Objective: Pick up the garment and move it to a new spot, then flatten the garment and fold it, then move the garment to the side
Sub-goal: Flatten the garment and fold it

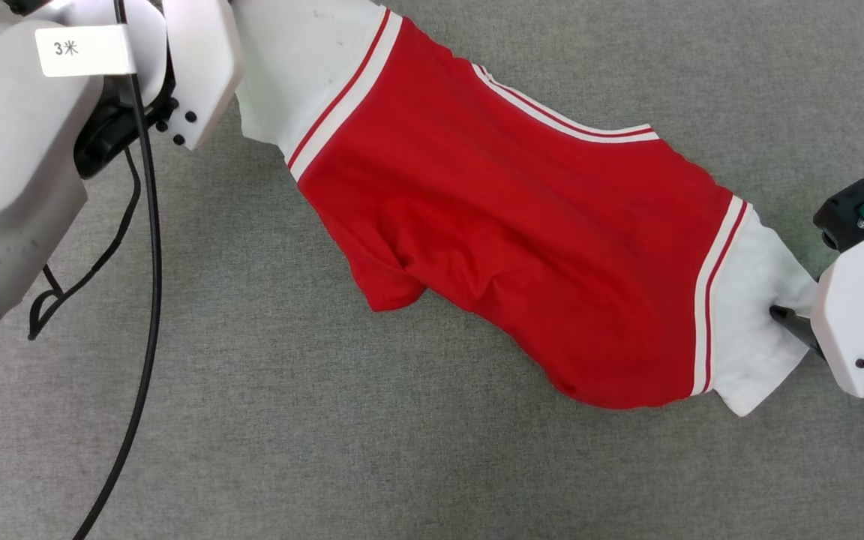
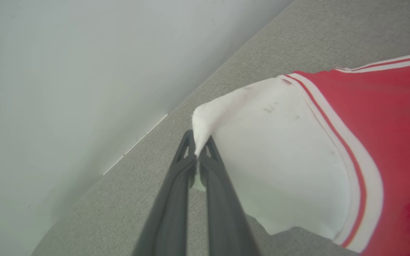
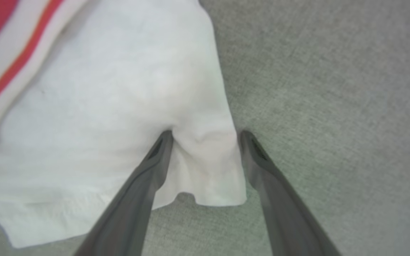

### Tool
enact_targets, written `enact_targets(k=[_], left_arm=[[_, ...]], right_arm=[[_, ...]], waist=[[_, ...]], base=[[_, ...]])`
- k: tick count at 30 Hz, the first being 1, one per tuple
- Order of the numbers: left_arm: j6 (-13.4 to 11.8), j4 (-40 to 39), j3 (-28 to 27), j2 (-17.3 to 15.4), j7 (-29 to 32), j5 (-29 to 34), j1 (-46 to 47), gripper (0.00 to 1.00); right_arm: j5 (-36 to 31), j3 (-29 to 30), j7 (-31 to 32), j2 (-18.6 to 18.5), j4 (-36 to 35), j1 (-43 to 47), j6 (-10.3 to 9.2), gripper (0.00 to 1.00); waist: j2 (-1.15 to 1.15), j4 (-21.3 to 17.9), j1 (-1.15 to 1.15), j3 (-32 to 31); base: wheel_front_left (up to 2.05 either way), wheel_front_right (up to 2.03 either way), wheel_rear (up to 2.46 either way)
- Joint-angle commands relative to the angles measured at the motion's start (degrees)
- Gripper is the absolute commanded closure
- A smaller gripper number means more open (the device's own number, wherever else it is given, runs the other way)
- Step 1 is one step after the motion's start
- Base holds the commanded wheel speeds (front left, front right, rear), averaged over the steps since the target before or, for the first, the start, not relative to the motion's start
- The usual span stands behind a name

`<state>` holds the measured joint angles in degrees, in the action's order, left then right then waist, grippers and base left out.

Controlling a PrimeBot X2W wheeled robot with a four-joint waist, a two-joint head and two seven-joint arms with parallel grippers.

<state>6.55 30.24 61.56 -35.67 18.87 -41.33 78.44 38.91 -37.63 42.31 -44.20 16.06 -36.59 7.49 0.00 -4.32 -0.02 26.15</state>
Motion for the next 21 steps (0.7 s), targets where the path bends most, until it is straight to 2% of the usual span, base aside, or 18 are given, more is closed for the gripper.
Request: enact_targets(k=[1,3,4,5,6,11,21], left_arm=[[-0.03,0.05,0.11,-0.11,-0.36,0.02,0.72,1.0],[0.02,0.23,0.19,-0.14,-0.5,-0.07,0.65,1.0],[0.04,0.31,0.23,-0.18,-0.59,-0.06,0.64,1.0],[0.06,0.46,0.3,-0.25,-0.63,-0.1,0.53,1.0],[0.08,0.6,0.37,-0.28,-0.79,-0.16,0.28,1.0],[0.21,1.44,0.83,0.12,-1.92,-0.48,-0.9,1.0],[0.26,0.58,1.07,0.84,-8.64,0.5,-2.02,1.0]], right_arm=[[1.04,-4.73,0.07,3.76,2.99,3.11,0.01,0.0],[2.55,-6.89,-0.72,4.14,4.17,2.65,0.06,0.0],[3.28,-7.41,-1.75,4.17,4.53,2.23,0.08,0.14],[3.81,-7.79,-2.67,4.23,4.94,1.58,0.08,0.85],[4.17,-8.11,-3.83,4.18,5.31,0.86,0.07,1.0],[4.97,-7.46,-11.34,2.62,6.66,-3.09,-0.03,1.0],[6.13,-3.49,-23.84,-0.64,5.64,-7.16,-0.04,1.0]], waist=[[0.0,0.05,0.02,0.13],[0.0,0.0,0.02,0.15],[0.0,-0.06,0.02,0.11],[0.0,-0.16,0.02,0.0],[0.0,-0.27,0.02,-0.24],[0.0,-0.7,0.02,-2.25],[0.0,-0.64,0.02,-9.21]], base=[[0.0,0.0,0.0],[0.0,0.0,0.0],[0.0,0.0,0.0],[0.0,0.0,0.0],[0.0,0.0,0.0],[0.0,0.0,0.0],[0.0,0.0,0.0]])
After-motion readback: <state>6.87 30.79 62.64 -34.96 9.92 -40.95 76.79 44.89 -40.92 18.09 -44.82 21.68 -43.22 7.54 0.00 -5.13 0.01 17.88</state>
